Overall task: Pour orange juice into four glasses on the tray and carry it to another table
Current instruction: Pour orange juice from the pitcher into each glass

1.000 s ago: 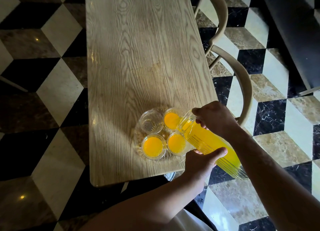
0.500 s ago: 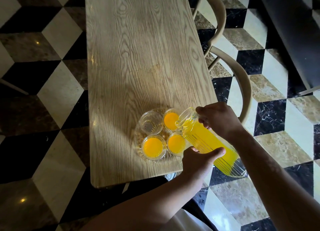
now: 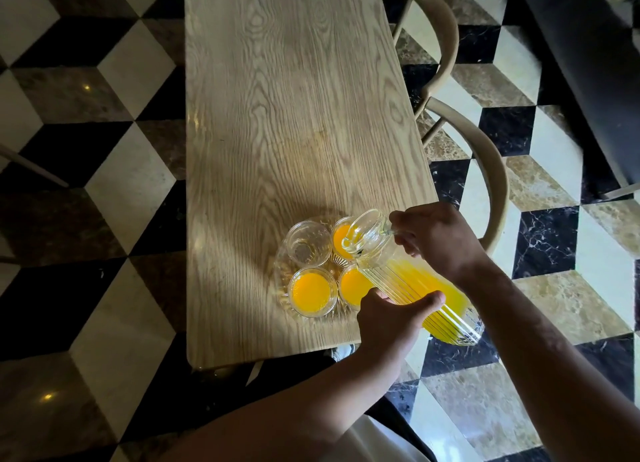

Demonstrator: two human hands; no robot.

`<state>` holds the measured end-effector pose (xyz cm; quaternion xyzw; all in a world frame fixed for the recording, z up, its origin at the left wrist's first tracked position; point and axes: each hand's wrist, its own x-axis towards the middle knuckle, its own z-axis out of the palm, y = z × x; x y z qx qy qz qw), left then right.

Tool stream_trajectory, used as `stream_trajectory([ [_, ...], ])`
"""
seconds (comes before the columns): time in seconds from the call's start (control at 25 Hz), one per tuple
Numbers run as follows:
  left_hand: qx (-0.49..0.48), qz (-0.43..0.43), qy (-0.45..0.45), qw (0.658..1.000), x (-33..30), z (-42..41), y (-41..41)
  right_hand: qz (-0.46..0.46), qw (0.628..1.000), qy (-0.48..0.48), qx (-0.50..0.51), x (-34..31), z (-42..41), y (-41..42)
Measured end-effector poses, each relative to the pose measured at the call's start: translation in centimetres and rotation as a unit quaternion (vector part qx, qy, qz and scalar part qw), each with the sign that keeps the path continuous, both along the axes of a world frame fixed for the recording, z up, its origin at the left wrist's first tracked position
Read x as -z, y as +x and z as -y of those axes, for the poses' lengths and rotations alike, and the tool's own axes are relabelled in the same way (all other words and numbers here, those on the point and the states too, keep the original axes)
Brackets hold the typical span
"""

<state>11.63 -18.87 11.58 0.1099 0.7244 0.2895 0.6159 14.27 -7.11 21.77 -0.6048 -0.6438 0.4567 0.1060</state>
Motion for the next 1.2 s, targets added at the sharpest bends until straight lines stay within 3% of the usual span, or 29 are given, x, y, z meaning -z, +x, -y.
stream_trajectory([
  [1.2, -0.160, 0.095, 0.017, 0.982, 1.6, 0.2, -1.6, 0.111, 0.990, -0.040, -0.080, 1.0, -0.1, -6.4],
])
